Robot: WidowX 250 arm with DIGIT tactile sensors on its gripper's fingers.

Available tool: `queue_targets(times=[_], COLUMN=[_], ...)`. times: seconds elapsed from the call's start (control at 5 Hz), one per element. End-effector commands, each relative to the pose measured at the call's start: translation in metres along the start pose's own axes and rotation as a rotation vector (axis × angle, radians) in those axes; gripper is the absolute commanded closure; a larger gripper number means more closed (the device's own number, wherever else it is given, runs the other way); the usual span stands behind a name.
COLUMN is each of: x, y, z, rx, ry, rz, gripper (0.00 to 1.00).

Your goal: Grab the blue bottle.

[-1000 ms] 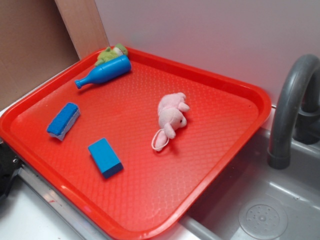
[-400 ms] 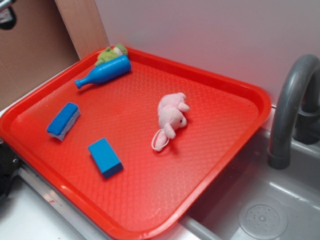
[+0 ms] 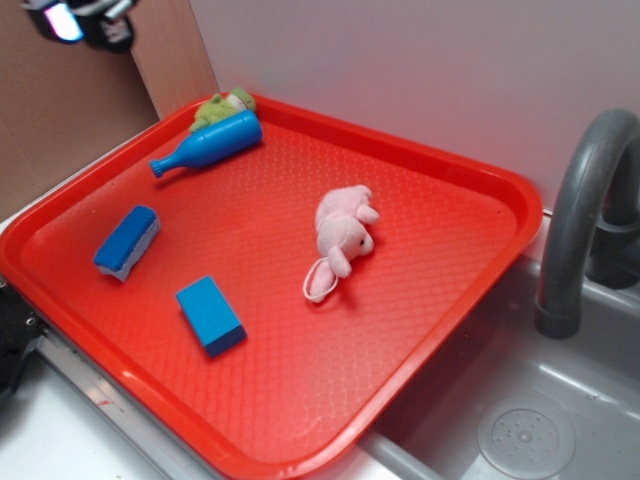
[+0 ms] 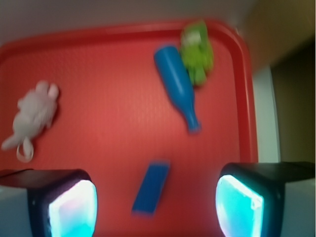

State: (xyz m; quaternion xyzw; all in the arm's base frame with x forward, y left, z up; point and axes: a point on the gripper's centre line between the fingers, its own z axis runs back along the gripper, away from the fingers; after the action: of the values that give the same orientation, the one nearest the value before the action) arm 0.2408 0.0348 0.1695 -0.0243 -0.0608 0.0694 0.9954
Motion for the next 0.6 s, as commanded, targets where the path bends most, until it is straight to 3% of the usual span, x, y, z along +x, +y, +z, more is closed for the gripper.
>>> queue_targets(times=[0.0,0.2,0.4], x=[0.055,0.053,0.05], y=[-0.007,-0.014,-0.014], z=[-0.042,-0.072,-0.093], rx=[0.055,0.055,0.09], ry=[-0.103,-0.078,-0.026], rz=[-0.292,-0.359,-0.363], gripper=[0.0,0.0,0.0])
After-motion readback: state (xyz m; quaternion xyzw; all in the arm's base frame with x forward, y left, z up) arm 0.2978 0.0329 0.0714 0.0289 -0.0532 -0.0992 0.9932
